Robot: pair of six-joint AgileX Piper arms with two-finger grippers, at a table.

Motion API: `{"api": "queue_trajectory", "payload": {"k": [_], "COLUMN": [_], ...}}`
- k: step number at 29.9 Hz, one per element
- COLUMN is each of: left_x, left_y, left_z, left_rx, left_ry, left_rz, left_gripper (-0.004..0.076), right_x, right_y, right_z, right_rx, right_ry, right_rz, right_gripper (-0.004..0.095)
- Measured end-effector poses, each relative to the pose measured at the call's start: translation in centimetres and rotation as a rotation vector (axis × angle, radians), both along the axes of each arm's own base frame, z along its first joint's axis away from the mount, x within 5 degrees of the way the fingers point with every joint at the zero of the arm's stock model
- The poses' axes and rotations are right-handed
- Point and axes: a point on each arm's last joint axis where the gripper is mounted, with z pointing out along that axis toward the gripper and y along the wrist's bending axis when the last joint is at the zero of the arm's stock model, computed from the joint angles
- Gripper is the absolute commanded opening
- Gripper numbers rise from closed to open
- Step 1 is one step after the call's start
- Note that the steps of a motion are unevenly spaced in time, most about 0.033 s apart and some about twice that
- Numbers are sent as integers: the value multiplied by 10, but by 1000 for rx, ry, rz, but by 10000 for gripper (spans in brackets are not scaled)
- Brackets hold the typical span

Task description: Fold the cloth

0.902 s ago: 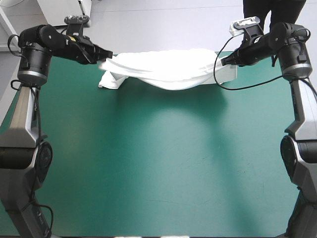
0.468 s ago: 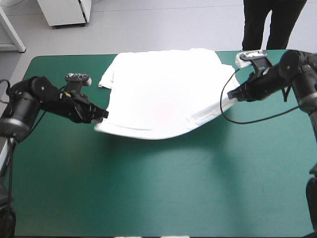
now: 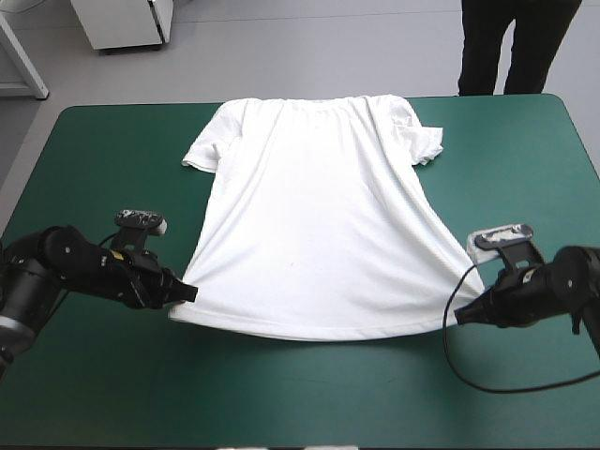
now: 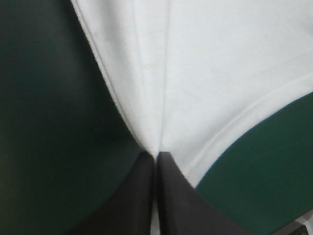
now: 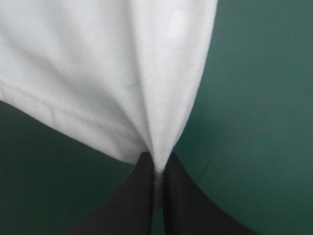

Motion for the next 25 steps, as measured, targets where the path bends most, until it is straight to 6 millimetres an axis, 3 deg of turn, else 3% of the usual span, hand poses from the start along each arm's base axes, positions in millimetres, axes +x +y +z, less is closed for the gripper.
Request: {"api": "queue_trajectory", "payload": {"k": [6, 12, 18, 25], "left_x": [-43, -85, -107, -115], "left_y": [4, 7, 12, 13], "left_z": [-12, -40, -54, -59], "left_rx": [20, 63, 88, 90], "left_ry": [23, 83, 73, 68], "left_rz": [9, 10, 33, 38], "left_gripper": [-9, -9, -9, -9], "right_x": [-29, -49, -67, -82], "right_y": [3, 4, 1, -1], "right_z": [-25, -46, -59, -67], "right_rx": [-18, -73, -82, -84], "right_ry": [25, 108, 127, 130], "right_rz": [31, 53, 48, 45], "right_gripper": [-15, -15, -15, -15]}}
